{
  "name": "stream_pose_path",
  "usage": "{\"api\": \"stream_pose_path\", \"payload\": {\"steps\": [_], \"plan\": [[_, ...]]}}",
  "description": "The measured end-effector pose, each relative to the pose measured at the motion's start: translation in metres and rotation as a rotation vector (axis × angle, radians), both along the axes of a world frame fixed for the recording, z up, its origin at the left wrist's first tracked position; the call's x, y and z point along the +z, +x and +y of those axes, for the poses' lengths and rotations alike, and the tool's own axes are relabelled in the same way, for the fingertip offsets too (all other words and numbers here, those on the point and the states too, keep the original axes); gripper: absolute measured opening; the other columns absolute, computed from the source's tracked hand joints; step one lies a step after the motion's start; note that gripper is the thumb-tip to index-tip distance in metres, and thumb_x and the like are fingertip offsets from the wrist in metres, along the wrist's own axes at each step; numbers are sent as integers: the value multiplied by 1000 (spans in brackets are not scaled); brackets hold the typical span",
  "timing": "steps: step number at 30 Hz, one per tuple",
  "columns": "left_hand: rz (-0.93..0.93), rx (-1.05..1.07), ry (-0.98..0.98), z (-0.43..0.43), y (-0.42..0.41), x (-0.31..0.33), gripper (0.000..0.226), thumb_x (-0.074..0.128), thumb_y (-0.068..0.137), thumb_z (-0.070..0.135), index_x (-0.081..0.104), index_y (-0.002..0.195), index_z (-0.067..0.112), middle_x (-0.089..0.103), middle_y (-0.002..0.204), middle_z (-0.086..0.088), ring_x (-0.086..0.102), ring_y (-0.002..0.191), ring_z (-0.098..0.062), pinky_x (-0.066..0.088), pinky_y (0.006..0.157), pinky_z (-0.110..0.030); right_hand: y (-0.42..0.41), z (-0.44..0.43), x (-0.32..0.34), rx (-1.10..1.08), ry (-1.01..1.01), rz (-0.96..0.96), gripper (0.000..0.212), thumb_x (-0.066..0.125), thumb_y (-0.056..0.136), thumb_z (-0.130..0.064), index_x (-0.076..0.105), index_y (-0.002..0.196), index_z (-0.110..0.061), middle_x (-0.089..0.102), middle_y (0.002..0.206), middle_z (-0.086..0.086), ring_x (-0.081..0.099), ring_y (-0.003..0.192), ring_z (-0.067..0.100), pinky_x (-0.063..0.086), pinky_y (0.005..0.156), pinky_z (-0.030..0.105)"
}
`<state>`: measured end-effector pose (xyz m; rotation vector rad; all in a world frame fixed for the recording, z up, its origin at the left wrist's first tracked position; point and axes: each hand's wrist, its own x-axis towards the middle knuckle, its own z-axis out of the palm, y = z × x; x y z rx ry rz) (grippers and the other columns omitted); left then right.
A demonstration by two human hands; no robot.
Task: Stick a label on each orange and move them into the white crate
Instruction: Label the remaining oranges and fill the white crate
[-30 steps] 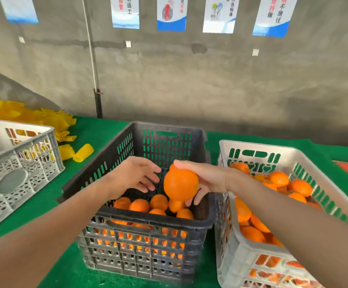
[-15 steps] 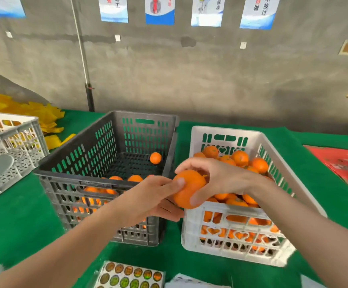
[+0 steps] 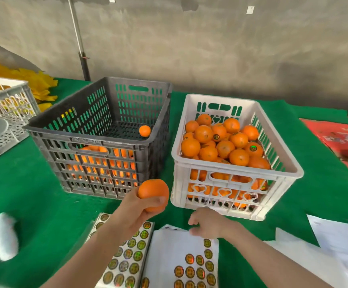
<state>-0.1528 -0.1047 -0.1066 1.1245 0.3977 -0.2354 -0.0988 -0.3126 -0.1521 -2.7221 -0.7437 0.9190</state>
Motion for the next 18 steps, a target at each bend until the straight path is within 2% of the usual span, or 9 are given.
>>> {"api": "stream_pose_path", "payload": {"steps": [2,4,6,8,10,12,14,17,18], "plan": [[25,2,-18,2,-4,-9,62,79,50,8,52,105,13,58,117,-16,65,100,-34,59,67,-33,-6,3,-18,-21,-102,-18,50,59,85,-45,62,111,-2,59,114,11,54,105,27,46,90,37],[38,-6,-14,3,-6,-17,57,79,52,12,52,103,13,58,117,-16,65,101,-34,58,68,-33,-9,6,-30,-46,-122,-36,49,66,74,-50,63,99,-8,53,108,6,50,100,25,46,84,35],[47,-16,-7,4,-7,-22,59,79,54,15,51,106,13,58,119,-16,63,104,-34,56,73,-35,-12,9,-38,-75,-108,-70,37,70,73,-44,59,87,-11,49,97,3,48,92,23,43,74,31],[61,-44,12,4,-8,-25,70,79,54,20,49,117,10,59,120,-16,63,106,-34,54,78,-35,-12,8,-42,-124,-57,-110,22,67,78,-31,57,83,-13,49,89,1,50,87,21,41,66,28],[62,-111,68,2,-9,-27,82,84,54,23,46,126,9,58,122,-15,60,110,-32,51,84,-35,-9,7,-40,-195,6,-166,10,61,83,-18,59,90,-11,56,95,2,55,90,21,44,71,30],[48,-215,201,-2,-10,-26,85,87,53,29,46,126,15,57,122,-10,55,114,-28,43,92,-36,-4,3,-33,-282,140,-156,4,59,87,-15,62,84,-13,63,95,0,59,89,18,49,80,34],[6,-360,382,-5,-8,-20,81,80,45,42,51,117,24,60,116,-1,54,111,-22,35,95,-35,-1,1,-17,-326,358,-81,19,65,86,-12,59,70,-21,61,82,-4,59,81,15,49,84,36],[-131,-670,537,-12,5,-6,78,75,40,52,60,112,27,68,107,7,61,103,-13,42,92,-27,3,-1,11,-361,627,-32,11,71,81,-5,66,75,-12,65,92,12,61,98,25,48,91,40],[-166,-736,561,-15,10,-1,72,73,41,52,63,108,26,70,101,9,63,99,-11,44,89,-24,3,-1,20,-394,686,-31,10,72,81,-6,66,77,-12,65,95,12,61,100,26,48,91,39]]}}
